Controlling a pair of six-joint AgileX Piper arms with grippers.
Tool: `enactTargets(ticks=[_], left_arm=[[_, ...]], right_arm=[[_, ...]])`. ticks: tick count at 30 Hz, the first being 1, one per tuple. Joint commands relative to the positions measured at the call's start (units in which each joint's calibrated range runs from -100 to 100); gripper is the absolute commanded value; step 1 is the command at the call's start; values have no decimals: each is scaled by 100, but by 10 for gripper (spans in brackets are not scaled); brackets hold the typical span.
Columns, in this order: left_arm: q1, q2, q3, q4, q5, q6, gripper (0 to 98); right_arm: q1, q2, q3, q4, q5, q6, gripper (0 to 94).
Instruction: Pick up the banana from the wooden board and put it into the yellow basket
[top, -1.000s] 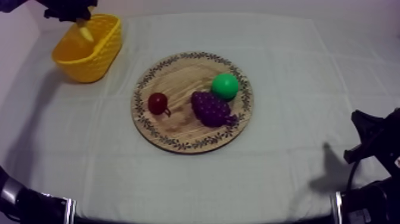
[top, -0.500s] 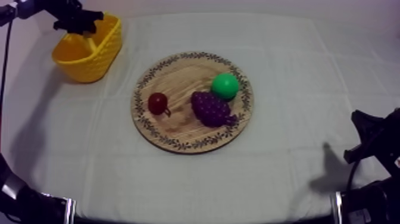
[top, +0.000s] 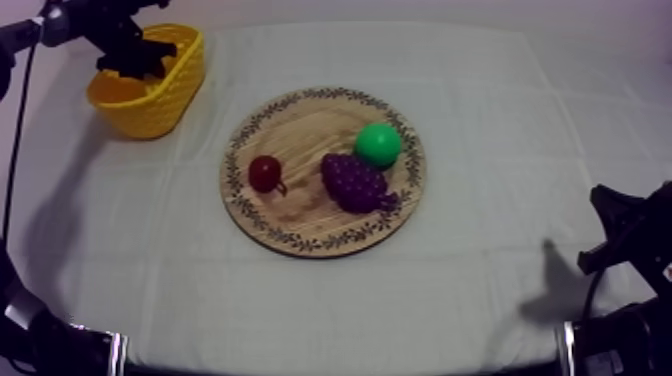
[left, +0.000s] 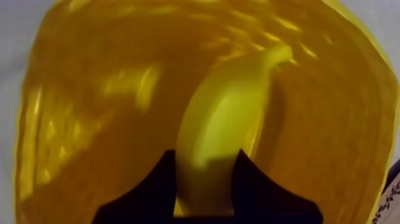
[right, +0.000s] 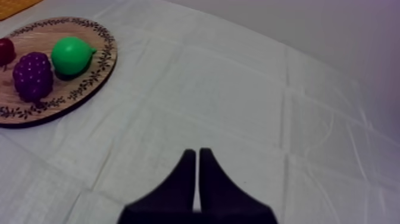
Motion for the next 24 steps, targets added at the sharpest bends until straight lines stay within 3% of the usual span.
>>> enactTargets(ticks=[1,16,19,24], left_arm=[[1,13,23,10,-24,-9,259],[32,-4,148,256,-95,-273,498],[45,-43,192,276,-110,-289,483],[69,-163,267,258,-126,-241,378]], right_arm=[[-2,-3,-3,-1,0,4,2],[-2,-3,-3,-1,0,3,2],[-2,-3,-3,-1,0,3,2],[-2,-3,-3,-1,0,4,2]])
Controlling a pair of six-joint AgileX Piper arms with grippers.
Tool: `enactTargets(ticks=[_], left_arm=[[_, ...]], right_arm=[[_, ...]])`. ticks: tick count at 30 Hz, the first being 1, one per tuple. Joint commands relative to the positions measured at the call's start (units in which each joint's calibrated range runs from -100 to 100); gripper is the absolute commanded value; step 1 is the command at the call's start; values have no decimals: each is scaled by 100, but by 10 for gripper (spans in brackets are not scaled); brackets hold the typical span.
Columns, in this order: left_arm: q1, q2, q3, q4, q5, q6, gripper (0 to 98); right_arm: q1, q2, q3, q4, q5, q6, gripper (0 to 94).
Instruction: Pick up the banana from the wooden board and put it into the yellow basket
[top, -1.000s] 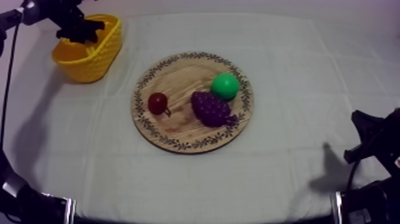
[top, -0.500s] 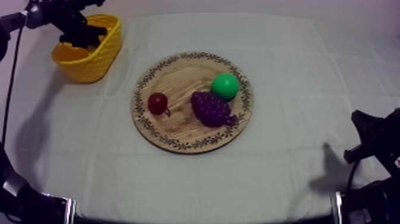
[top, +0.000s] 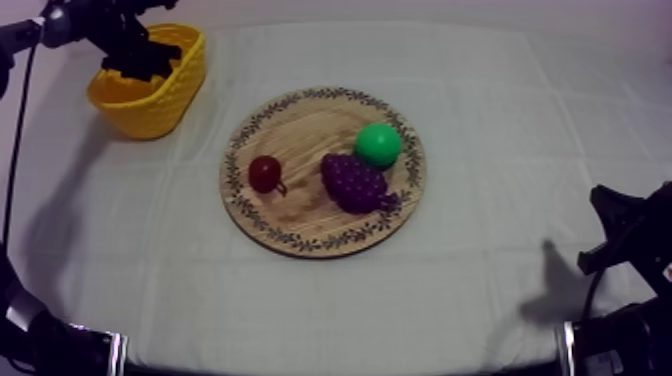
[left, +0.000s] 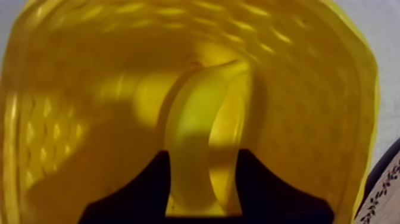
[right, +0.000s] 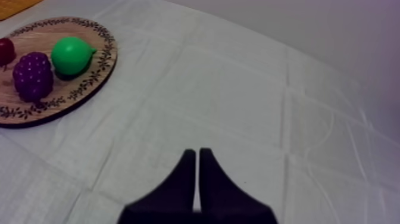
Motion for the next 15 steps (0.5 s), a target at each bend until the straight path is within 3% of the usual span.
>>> enactTargets(ticks=[1,10,15], left_arm=[[6,-51,35,-10,-17,24,347],[-9,-446,385,-7,-219,196,78],[-15,-820,534,2,-264,153,17]], right_arm=[[-2,-3,-3,-1,-3,4,2],[-2,-3,-3,-1,-3,3,2],[-2,-3,-3,-1,-3,5,2]])
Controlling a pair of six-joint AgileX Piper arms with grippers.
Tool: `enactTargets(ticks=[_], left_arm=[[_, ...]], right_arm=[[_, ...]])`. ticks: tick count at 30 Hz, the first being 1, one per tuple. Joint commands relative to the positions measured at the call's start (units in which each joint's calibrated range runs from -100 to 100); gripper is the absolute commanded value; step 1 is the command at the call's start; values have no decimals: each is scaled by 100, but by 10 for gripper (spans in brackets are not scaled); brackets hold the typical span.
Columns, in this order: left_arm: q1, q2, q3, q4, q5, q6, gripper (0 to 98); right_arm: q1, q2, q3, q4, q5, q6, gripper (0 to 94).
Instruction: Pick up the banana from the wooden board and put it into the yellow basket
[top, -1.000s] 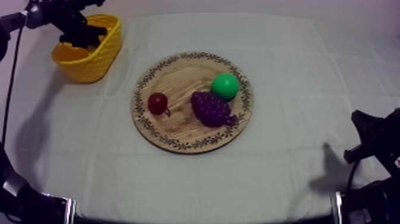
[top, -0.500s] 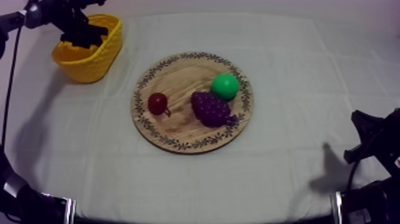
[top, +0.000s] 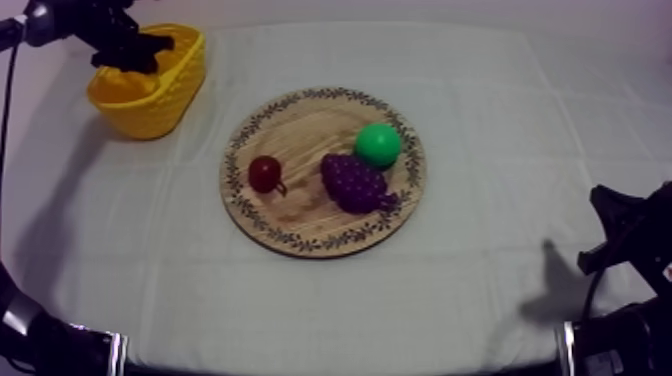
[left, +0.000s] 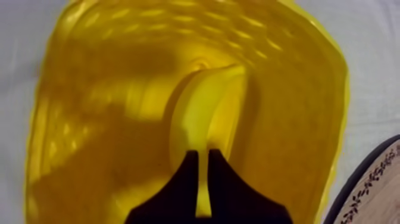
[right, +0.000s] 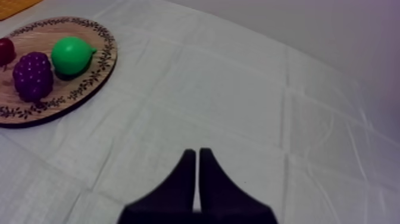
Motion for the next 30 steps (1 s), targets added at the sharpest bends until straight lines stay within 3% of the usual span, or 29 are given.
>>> enactTargets(ticks=[1,7,12,17,21,30], left_arm=[[6,-194,29,-3,-9,-8,15],[-10,-1177,438,6,-206,6,10],[-19,-2612,1307,27,-765,4,7],[-92,-4404,2921,231,-1757,-146,3],[-118,-5734,4213,284,-2264,-182,1],[-152,-8549,7603,289,-3372,158,1]], right_arm=[[-2,-3,-3,-1,-3,2,2],[-2,-3,-3,-1,-3,-1,2],[-2,-3,-3,-1,-3,0,2],[-2,-3,-3,-1,-3,0,2],[-2,-3,-3,-1,-3,0,2],[-2,-3,-3,-1,-3,-2,2]])
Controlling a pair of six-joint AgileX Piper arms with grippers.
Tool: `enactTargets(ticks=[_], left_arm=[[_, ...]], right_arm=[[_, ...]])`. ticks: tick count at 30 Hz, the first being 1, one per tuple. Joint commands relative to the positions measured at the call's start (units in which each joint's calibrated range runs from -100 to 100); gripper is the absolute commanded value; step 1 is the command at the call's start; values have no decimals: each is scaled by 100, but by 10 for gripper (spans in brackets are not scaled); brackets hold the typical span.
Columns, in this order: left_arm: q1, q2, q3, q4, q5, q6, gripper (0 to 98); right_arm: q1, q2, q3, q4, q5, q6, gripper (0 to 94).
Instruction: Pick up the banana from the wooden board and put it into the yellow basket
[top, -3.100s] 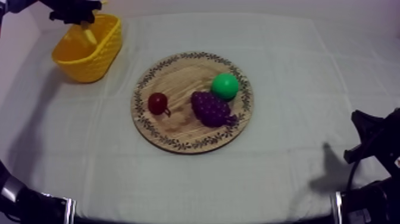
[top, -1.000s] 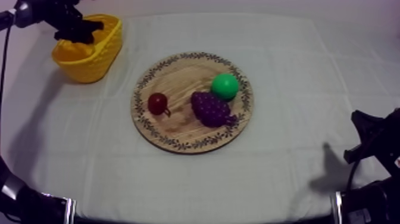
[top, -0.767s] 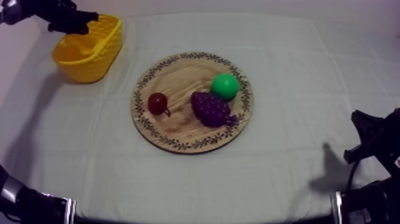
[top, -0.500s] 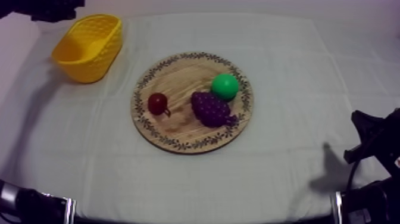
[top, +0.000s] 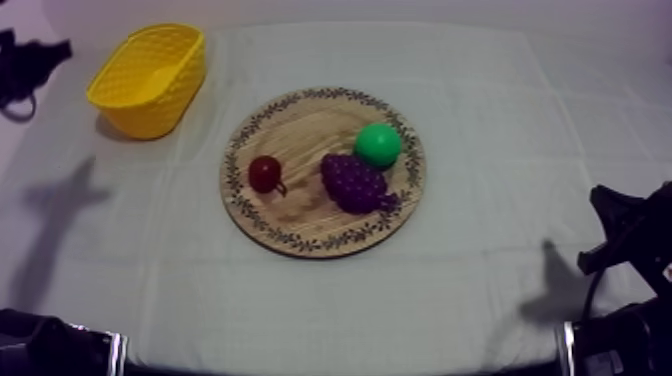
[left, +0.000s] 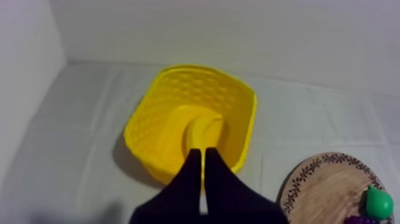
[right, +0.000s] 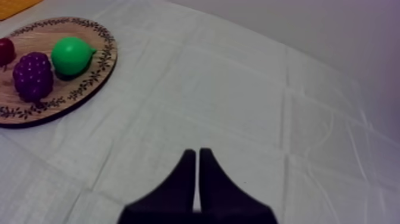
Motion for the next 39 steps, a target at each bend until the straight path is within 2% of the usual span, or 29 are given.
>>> enactTargets(ticks=[1,8,11,14,20,23,26,32,39], left_arm=[[-7,-1695,1971,-10,-181,75,1],[14,-3318,3601,-25,-293,109,1],[49,-3740,3978,-96,-279,193,1],[49,-4108,4188,-291,-158,399,1],[8,-4760,4292,-528,331,565,1],[24,-5118,4303,-795,723,816,1],[63,-5366,4307,-943,1027,941,1],[138,-5805,4257,-1032,1492,921,1],[365,-5947,4243,-1046,1612,721,1]], right_arm=[[-2,-3,-3,-1,-3,-1,2],[-2,-3,-3,-1,-3,-2,2],[-2,-3,-3,-1,-3,1,2],[-2,-3,-3,-1,-3,-2,2],[-2,-3,-3,-1,-3,-2,2],[-2,-3,-3,-1,-3,-2,2],[-2,-3,-3,-1,-3,-1,2],[-2,-3,-3,-1,-3,1,2],[-2,-3,-3,-1,-3,-1,2]])
